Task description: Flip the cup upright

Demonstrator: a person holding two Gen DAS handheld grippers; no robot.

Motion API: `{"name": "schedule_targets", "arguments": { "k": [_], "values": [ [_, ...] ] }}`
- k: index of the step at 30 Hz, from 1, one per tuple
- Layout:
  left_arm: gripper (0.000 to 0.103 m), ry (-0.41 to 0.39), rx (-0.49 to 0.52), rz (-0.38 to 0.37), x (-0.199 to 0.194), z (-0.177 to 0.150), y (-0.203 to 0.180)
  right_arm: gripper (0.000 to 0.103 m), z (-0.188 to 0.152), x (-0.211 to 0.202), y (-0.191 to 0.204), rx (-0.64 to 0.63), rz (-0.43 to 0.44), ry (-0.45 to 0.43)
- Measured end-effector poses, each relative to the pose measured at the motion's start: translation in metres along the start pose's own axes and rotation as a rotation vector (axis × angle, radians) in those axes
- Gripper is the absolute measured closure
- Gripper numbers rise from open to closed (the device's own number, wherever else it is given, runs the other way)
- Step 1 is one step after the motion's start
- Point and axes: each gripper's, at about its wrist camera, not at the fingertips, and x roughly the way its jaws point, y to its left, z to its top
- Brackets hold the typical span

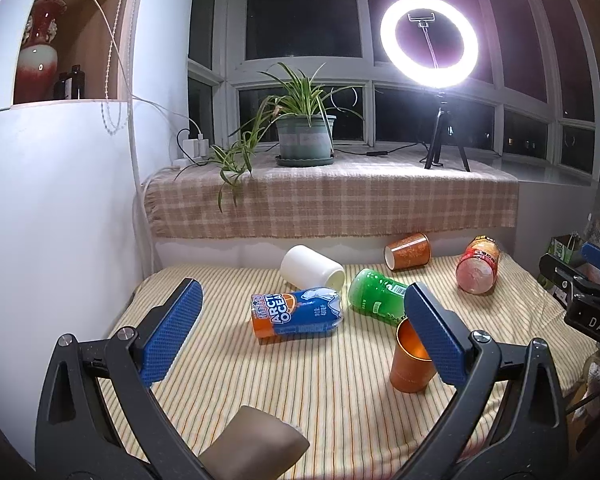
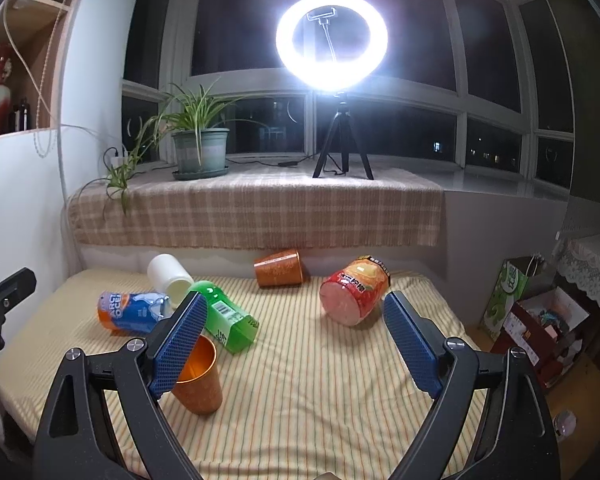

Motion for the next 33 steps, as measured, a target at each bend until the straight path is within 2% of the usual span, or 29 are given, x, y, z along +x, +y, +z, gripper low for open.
{"name": "schedule_targets", "arguments": {
  "k": [33],
  "values": [
    [0.000, 0.007, -0.014, 0.009, 0.0004, -0.0018, -0.0029, 0.013, 0.0010, -0.0003, 0.0010, -0.001, -0.004, -0.007]
  ]
}}
